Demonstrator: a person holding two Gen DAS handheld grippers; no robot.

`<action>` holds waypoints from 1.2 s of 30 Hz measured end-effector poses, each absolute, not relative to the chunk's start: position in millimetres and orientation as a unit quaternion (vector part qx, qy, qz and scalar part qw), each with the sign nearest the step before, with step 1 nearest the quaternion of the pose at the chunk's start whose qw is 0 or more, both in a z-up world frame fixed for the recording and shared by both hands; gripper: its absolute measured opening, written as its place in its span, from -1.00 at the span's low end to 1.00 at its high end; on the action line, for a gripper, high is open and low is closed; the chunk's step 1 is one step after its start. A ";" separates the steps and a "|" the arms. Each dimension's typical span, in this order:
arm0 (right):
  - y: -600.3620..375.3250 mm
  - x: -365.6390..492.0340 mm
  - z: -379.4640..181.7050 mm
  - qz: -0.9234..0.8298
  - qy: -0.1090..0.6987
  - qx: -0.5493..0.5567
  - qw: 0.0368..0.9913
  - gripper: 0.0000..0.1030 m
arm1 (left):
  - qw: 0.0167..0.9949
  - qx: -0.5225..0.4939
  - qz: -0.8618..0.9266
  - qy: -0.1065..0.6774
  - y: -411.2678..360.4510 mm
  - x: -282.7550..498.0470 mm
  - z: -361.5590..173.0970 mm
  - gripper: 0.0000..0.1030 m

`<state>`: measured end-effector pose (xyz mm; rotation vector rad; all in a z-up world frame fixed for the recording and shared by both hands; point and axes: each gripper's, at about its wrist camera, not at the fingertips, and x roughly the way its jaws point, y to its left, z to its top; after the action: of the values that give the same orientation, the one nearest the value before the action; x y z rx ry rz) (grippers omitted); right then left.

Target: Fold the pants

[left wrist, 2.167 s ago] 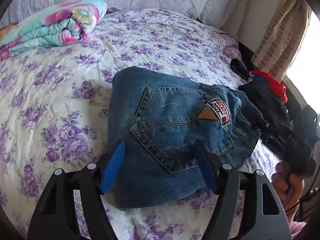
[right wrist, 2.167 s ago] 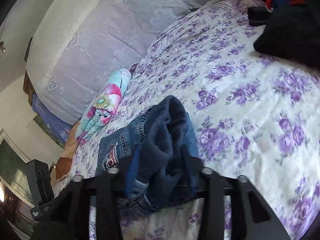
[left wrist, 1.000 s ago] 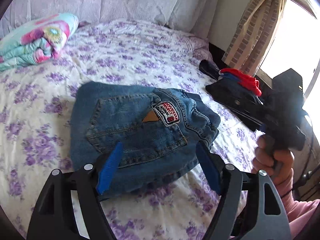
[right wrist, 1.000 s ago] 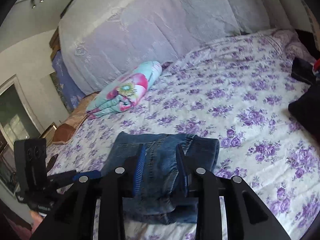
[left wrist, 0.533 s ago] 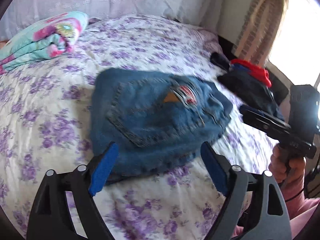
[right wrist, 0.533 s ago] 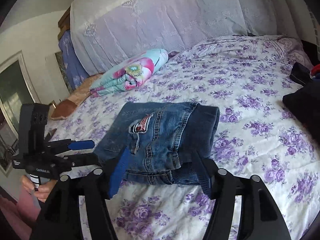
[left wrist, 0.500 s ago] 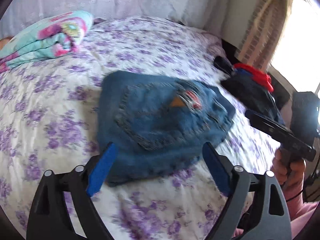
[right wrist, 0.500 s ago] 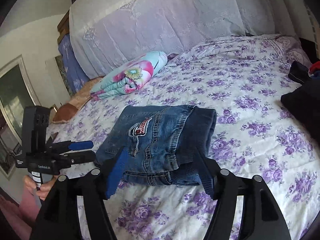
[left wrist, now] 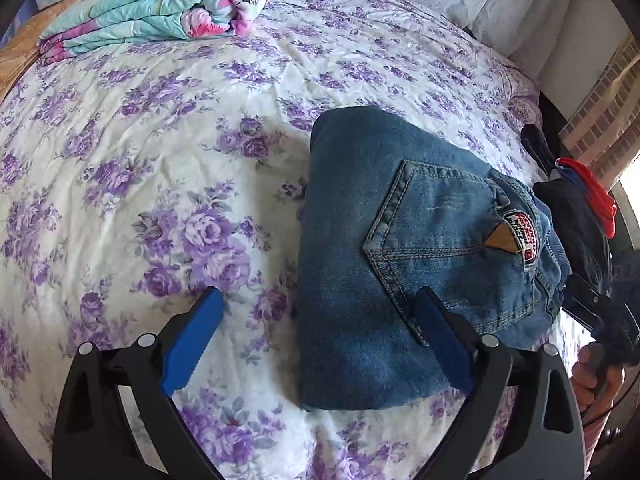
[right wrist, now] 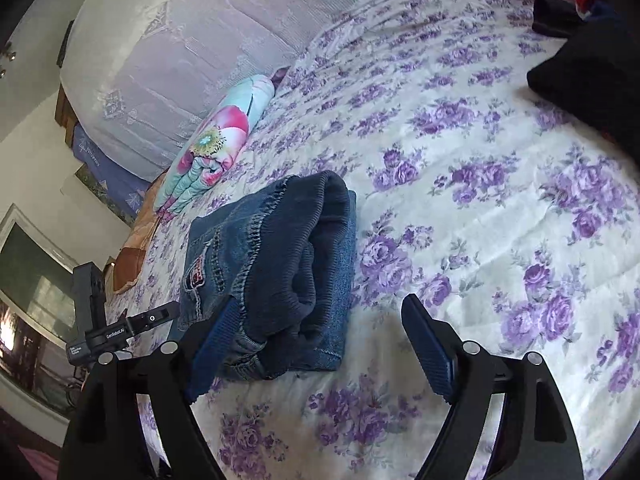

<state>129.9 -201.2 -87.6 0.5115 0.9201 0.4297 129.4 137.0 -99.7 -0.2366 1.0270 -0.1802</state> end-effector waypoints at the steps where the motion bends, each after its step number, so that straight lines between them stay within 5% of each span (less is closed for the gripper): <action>1: -201.3 136.4 -92.8 0.211 0.444 0.252 0.834 0.65 | 0.860 -0.114 -0.087 0.490 136.9 130.6 -99.9 0.84; 24: -152.3 217.7 -108.4 0.349 0.489 0.276 0.750 0.93 | 0.819 -0.164 -0.181 0.518 130.6 174.4 -121.5 0.92; 33: -159.0 213.4 -112.6 0.370 0.500 0.284 0.729 0.72 | 0.802 -0.135 -0.226 0.537 115.0 136.0 -122.6 0.92; 36: -154.1 206.4 -107.8 0.343 0.497 0.263 0.752 0.39 | 0.801 -0.155 -0.224 0.533 114.6 137.1 -118.9 0.84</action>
<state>206.4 -154.1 -107.8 0.5746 1.0849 0.7489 137.1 114.6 -118.9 -0.3330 1.1424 -0.4794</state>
